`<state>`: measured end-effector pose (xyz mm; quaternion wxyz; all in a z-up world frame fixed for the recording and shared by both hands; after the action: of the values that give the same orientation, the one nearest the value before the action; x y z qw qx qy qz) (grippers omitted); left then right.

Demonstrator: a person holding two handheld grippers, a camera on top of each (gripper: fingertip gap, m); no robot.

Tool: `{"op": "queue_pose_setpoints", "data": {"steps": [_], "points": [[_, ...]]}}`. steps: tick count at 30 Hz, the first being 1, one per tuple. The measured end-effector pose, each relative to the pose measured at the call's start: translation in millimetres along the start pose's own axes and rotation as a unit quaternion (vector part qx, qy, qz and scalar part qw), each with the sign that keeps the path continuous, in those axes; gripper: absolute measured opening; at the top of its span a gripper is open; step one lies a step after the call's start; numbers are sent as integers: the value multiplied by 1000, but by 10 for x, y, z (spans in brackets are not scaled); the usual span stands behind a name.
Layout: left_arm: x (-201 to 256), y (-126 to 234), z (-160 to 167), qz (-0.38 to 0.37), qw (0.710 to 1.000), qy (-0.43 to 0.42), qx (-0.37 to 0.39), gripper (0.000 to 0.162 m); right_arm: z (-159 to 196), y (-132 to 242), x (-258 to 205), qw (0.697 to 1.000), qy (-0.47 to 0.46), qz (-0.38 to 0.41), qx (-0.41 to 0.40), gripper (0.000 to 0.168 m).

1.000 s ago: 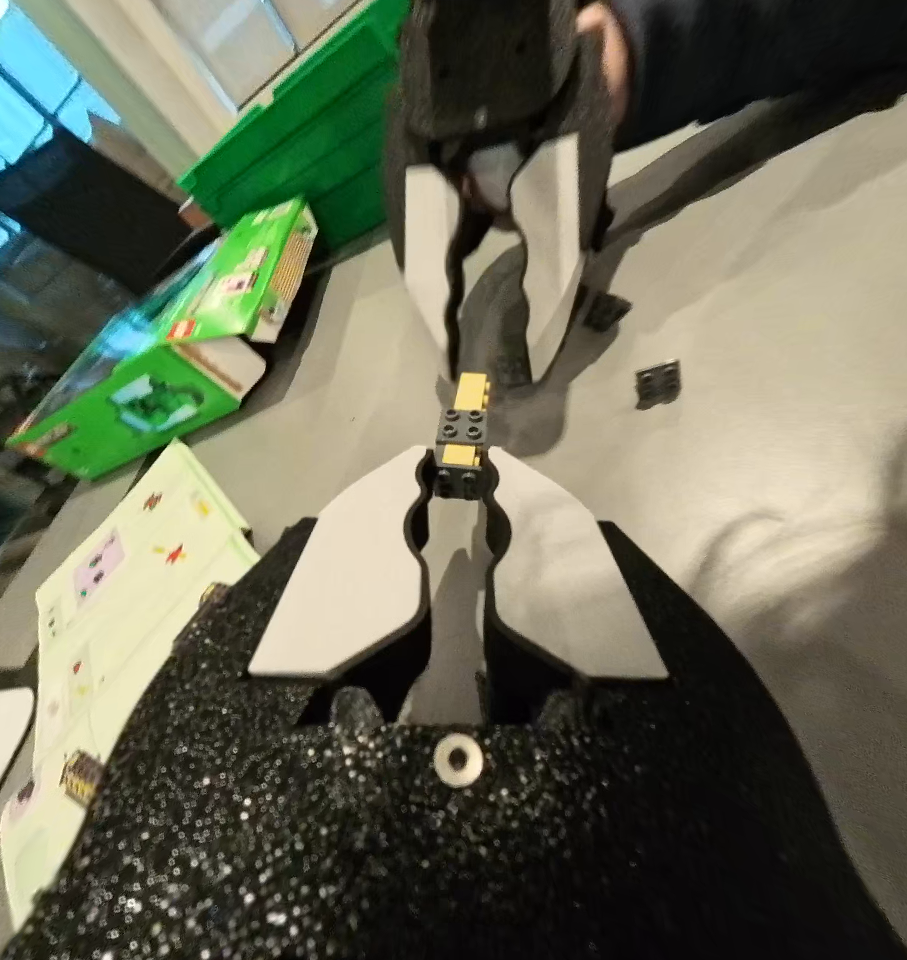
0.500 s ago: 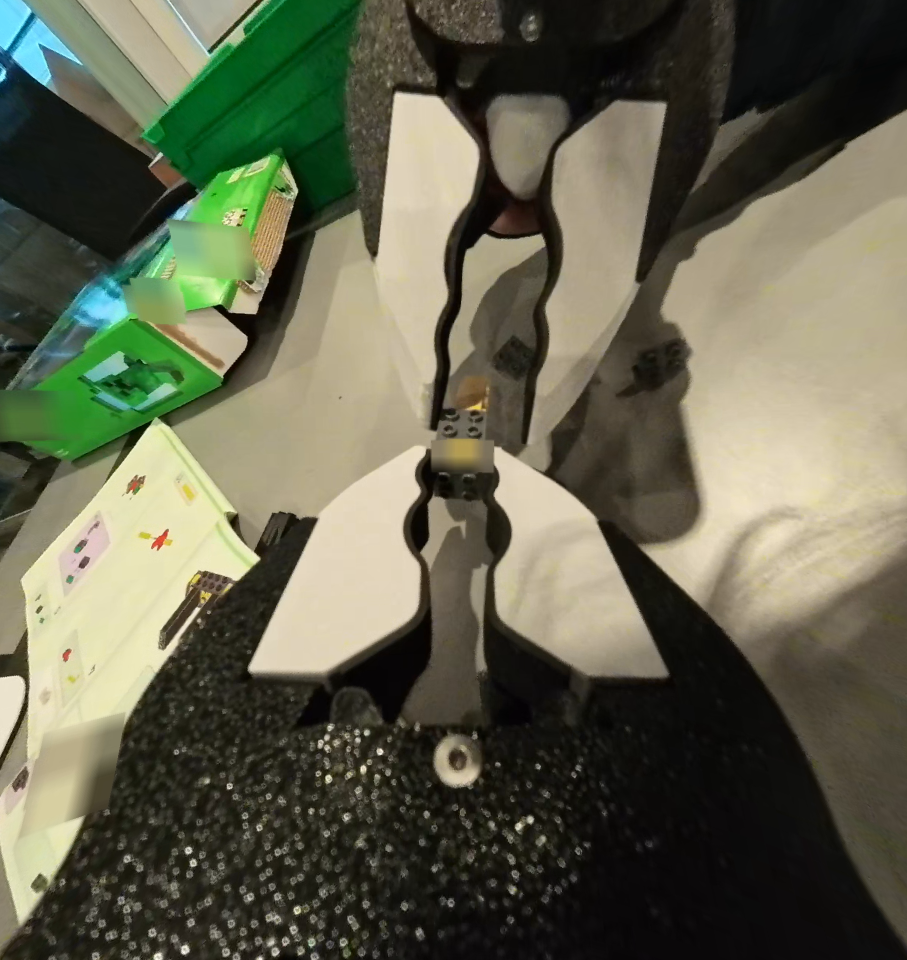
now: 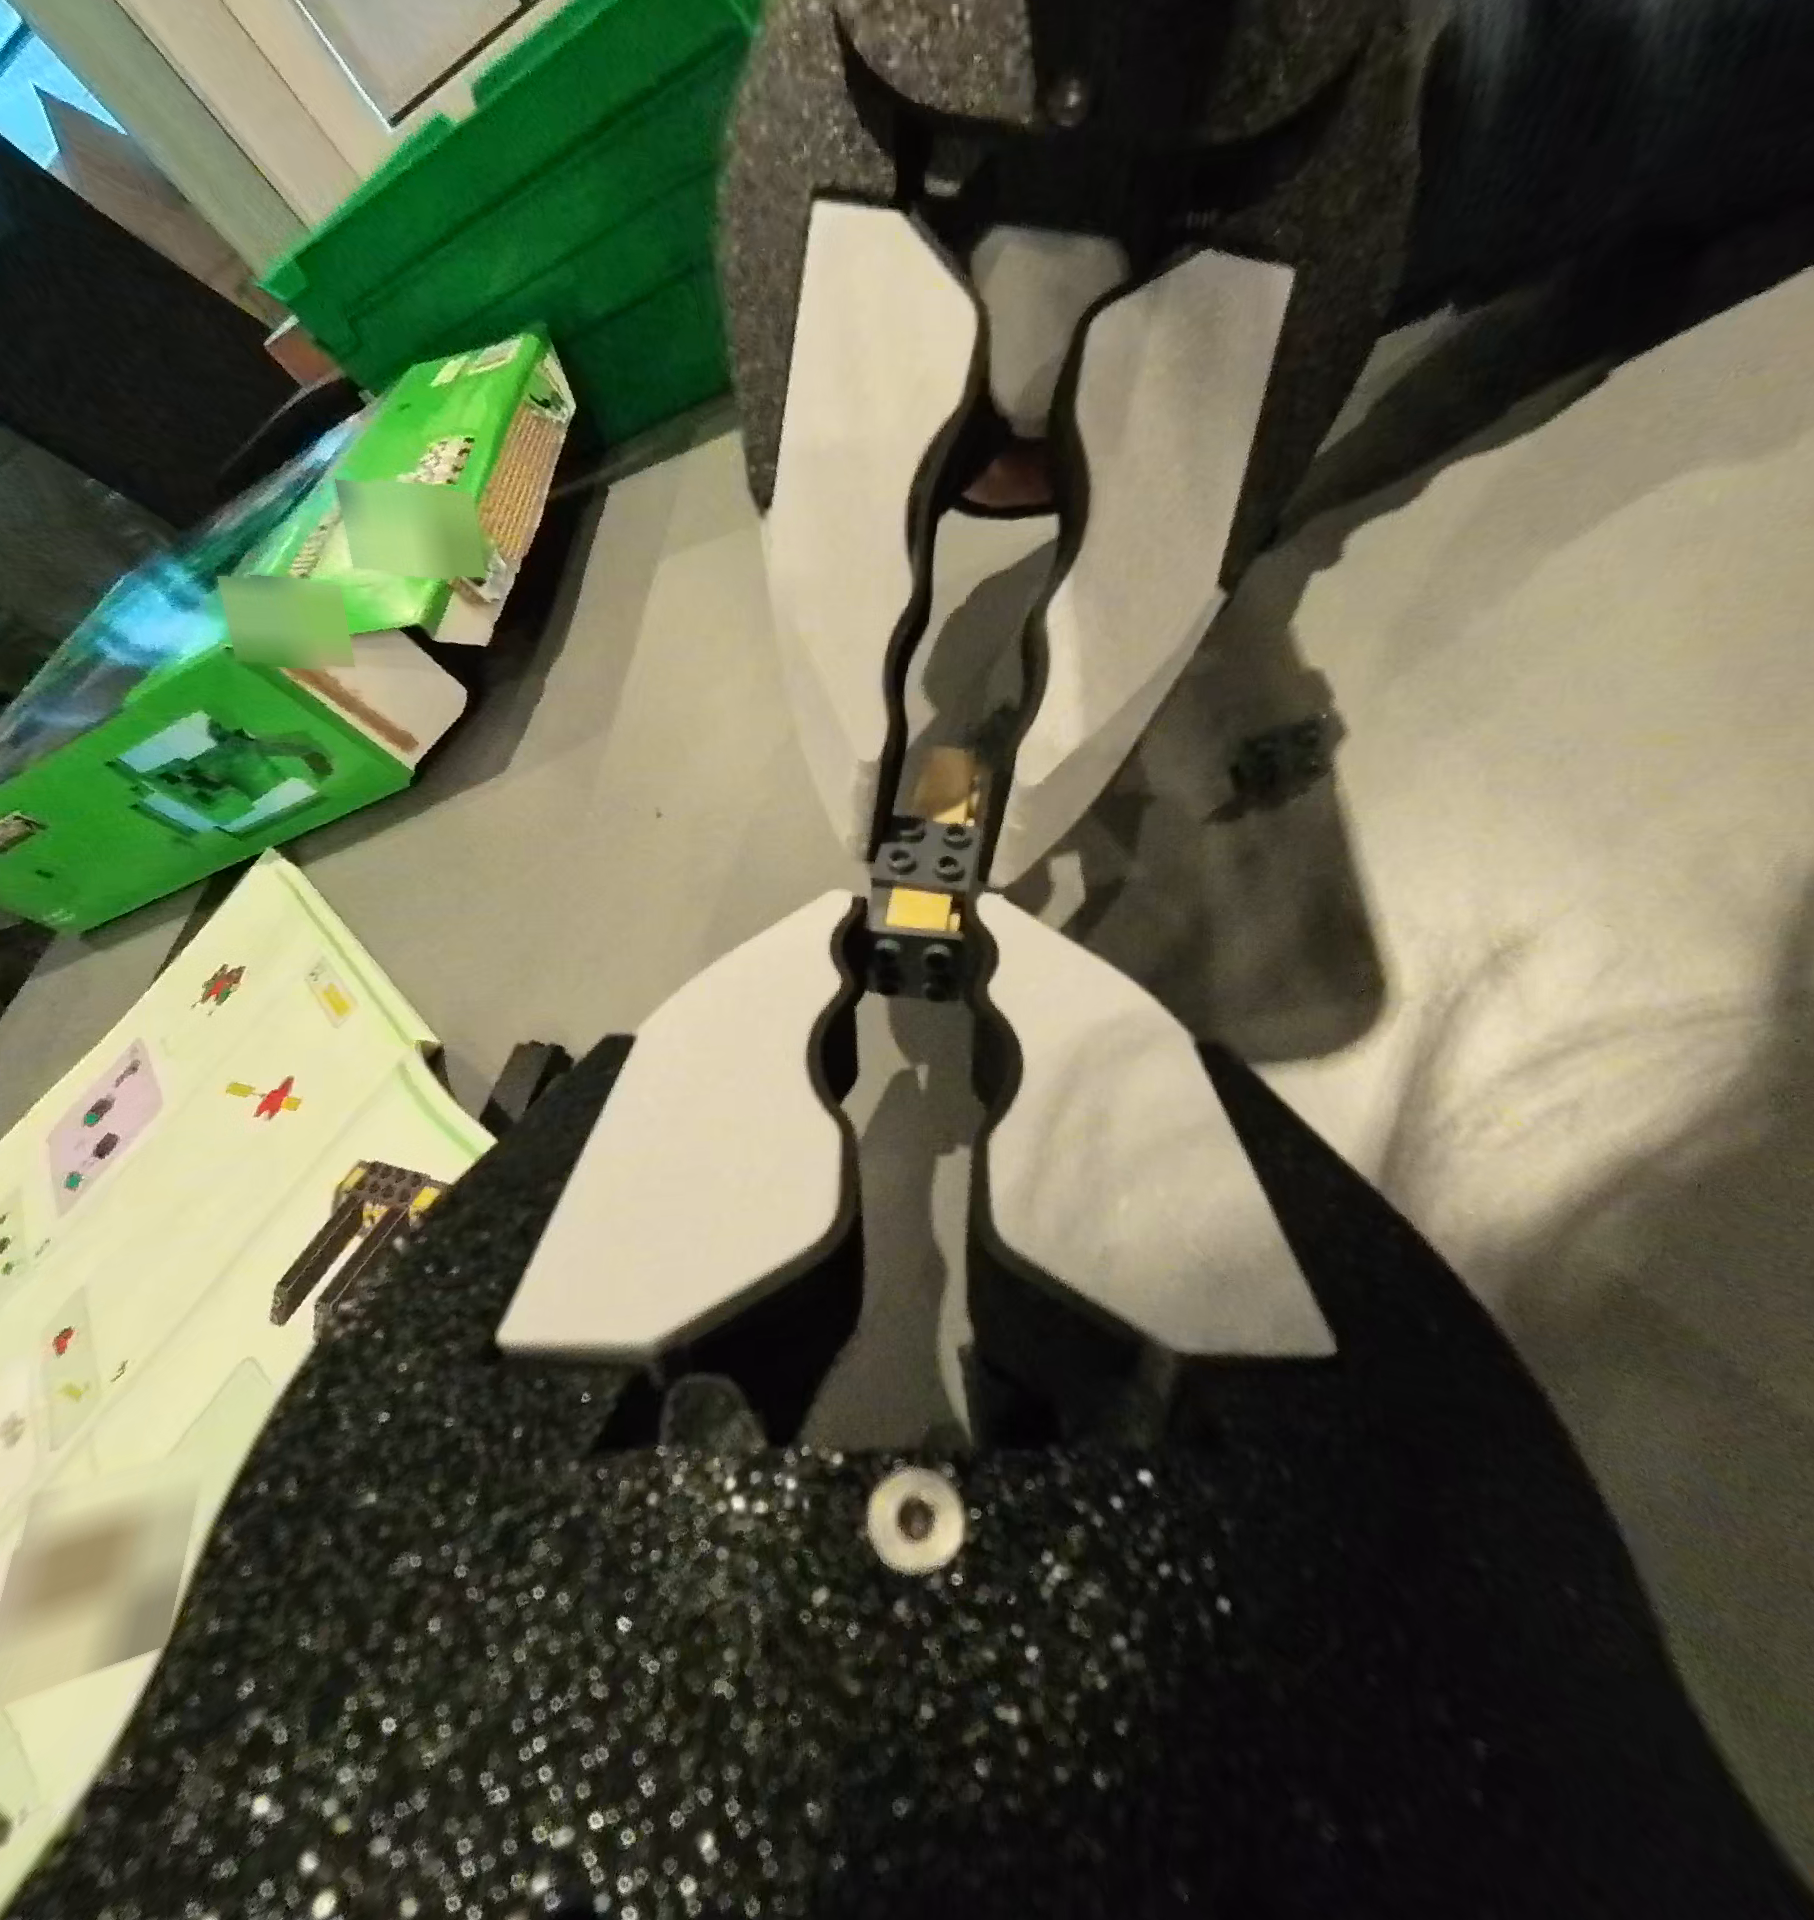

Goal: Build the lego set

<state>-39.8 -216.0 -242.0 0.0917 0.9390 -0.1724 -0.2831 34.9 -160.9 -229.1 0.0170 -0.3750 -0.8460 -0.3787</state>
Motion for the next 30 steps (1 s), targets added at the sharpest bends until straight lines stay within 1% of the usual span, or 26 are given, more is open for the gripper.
{"op": "queue_pose_setpoints", "data": {"steps": [1, 3, 4, 6, 10, 12, 15, 19, 22, 24, 27, 30], "points": [[-10, 8, -7, 2, 1000, 6, 5, 17, 15, 3, 1, 1000, 0, 3, -5, 18], [-34, 23, -17, 4, 1000, 20, 13, 17, 93, -14, 15, 1000, -9, 7, -29, 27], [-36, 27, -19, 8, 1000, 23, 15, 17, 128, -26, 15, 999, -13, 4, -36, 27], [-23, 28, -19, 11, 1000, 16, 17, 17, 136, -29, -1, 1000, -8, 1, -27, 14], [-6, 25, -24, 1, 1000, -4, 26, 17, 138, -14, -7, 1000, 3, -1, -27, 12], [-7, 27, -38, -15, 999, -13, 38, 18, 122, 8, -5, 999, 31, 20, -29, 12], [-8, 35, -62, -26, 998, -11, 50, 29, 88, 35, -16, 994, 87, 59, -40, 12], [-65, 70, -104, -15, 997, 45, 65, 35, 87, 52, -16, 981, 146, 107, -67, 12], [-128, 98, -123, -15, 993, 85, 79, 36, 85, 75, -10, 971, 178, 139, -80, 12], [-143, 113, -136, -20, 991, 93, 89, 32, 65, 92, -8, 962, 201, 164, -89, 12], [-115, 123, -146, -32, 992, 71, 98, 28, 57, 85, -19, 954, 219, 176, -105, 12], [-101, 129, -152, -49, 993, 40, 104, 32, 68, 77, -23, 960, 205, 161, -98, 12]]}}
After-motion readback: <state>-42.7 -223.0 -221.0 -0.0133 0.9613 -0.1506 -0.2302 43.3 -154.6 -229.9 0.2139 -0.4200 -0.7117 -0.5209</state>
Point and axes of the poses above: each gripper's, where its closed fingertips meet, y back along the fingers, z out of its underside, x = y × z across the jaws, the point moved 6 cm from there along y, back along the fingers, and after that the axes turned 14 degrees about -z, right-handed, at the moved point
